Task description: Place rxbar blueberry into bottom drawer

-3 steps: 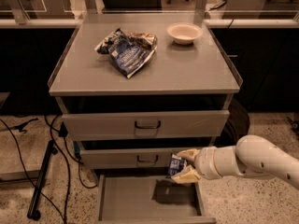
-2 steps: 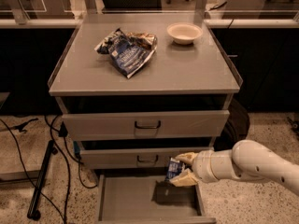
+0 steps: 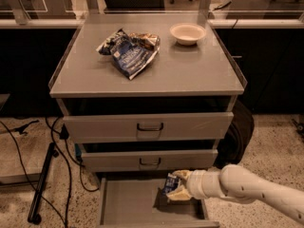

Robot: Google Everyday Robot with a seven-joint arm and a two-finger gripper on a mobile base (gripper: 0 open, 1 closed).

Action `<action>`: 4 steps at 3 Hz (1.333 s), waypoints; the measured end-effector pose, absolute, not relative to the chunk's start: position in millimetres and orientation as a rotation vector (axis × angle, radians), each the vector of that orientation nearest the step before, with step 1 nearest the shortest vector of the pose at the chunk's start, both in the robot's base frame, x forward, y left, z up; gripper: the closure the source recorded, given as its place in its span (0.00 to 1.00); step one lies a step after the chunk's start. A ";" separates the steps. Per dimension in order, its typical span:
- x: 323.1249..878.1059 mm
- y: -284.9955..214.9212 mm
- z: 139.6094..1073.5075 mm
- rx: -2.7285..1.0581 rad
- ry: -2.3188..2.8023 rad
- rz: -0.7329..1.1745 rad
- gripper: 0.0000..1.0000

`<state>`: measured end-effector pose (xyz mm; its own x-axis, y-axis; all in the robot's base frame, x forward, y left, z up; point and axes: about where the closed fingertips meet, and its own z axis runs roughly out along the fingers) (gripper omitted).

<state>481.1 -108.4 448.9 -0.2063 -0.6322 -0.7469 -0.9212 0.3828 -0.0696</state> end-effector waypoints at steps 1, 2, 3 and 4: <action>489.3 -95.8 370.9 -1.330 1.973 0.530 1.00; 483.4 -84.6 342.6 -1.325 1.991 0.567 1.00; 483.4 -84.6 342.5 -1.325 1.991 0.567 1.00; 480.5 -86.1 316.6 -1.316 1.982 0.594 1.00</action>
Offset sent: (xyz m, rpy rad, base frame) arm 0.0087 0.0137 -0.0831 -0.0114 0.0358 -0.0109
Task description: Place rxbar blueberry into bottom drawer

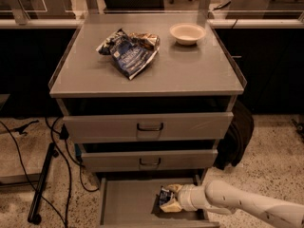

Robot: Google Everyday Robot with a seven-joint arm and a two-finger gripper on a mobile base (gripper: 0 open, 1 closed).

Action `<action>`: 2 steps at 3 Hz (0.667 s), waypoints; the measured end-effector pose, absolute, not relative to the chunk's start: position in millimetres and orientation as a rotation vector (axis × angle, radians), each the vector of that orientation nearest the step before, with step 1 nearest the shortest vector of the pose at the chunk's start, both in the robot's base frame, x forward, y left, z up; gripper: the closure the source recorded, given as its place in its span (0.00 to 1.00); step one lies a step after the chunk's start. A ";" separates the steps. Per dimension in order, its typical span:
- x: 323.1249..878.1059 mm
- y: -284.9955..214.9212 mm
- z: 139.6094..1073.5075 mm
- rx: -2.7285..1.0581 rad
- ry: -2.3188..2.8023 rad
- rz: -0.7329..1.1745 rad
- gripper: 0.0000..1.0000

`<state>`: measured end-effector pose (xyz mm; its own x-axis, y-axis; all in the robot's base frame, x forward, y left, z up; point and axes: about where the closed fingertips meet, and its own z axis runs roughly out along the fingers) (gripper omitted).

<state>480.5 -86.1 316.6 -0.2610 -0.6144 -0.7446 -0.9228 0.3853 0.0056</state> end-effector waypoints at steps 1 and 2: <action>477.8 -83.8 280.0 -1.317 1.959 0.632 1.00; 477.1 -77.5 247.0 -1.313 1.932 0.670 1.00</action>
Offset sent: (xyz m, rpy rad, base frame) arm -0.0016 0.0133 -0.1137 0.1052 0.0017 0.0476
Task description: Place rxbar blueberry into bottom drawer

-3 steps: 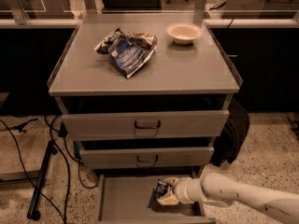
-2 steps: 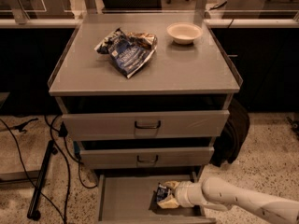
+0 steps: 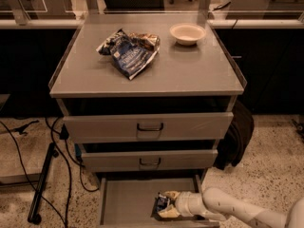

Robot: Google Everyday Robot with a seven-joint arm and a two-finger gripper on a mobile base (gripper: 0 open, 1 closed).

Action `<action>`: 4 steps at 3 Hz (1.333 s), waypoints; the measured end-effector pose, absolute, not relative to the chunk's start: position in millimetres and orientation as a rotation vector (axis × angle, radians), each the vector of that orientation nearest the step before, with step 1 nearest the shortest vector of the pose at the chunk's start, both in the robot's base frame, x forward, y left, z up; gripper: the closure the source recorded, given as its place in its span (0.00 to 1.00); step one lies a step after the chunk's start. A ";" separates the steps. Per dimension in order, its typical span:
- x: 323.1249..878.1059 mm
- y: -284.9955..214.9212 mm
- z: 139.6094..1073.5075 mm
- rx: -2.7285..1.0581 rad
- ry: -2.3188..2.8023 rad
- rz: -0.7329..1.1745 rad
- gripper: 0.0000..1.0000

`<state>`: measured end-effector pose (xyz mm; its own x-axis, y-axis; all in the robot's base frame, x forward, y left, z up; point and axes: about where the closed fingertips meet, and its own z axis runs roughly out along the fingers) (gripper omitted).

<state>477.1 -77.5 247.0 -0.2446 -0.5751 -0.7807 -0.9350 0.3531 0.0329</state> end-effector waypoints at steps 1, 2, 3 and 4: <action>482.8 -64.7 213.0 -1.323 1.887 0.704 1.00; 489.3 -55.0 192.8 -1.342 1.860 0.719 1.00; 499.1 -44.6 170.1 -1.377 1.840 0.721 1.00; 509.7 -35.0 143.9 -1.424 1.840 0.712 1.00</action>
Offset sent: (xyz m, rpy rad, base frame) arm 0.0221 0.0291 -0.0761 0.0549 -0.0365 0.0739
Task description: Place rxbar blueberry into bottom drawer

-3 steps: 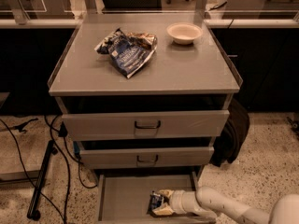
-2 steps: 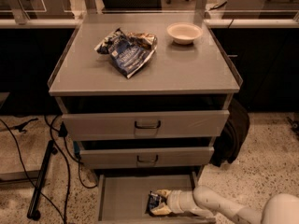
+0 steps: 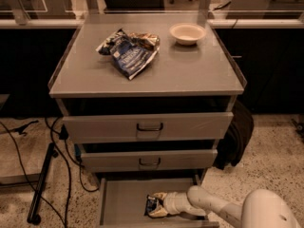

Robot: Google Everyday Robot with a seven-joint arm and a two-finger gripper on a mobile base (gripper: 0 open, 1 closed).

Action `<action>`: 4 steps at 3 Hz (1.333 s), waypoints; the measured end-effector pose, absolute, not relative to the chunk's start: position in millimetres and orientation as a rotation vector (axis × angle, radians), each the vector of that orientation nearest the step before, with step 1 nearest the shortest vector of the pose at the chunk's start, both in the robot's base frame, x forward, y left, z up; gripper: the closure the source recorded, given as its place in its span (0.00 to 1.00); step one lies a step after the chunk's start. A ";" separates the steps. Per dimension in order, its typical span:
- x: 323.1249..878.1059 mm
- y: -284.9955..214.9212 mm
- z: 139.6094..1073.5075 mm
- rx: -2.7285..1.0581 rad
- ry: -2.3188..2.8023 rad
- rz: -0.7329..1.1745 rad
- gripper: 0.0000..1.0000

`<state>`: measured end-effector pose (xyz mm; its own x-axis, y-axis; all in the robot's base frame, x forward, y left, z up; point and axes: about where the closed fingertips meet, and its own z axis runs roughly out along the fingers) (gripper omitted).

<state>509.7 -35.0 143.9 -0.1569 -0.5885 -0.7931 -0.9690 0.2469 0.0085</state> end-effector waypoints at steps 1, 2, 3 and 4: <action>520.4 -27.9 122.5 -1.452 1.848 0.705 1.00; 530.2 -23.5 108.8 -1.469 1.855 0.698 1.00; 536.7 -20.3 100.3 -1.477 1.858 0.696 1.00; 537.7 -20.1 99.8 -1.478 1.858 0.695 0.75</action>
Offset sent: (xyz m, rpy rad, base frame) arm 0.0356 0.0120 -0.0500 -0.0590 0.0056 0.0249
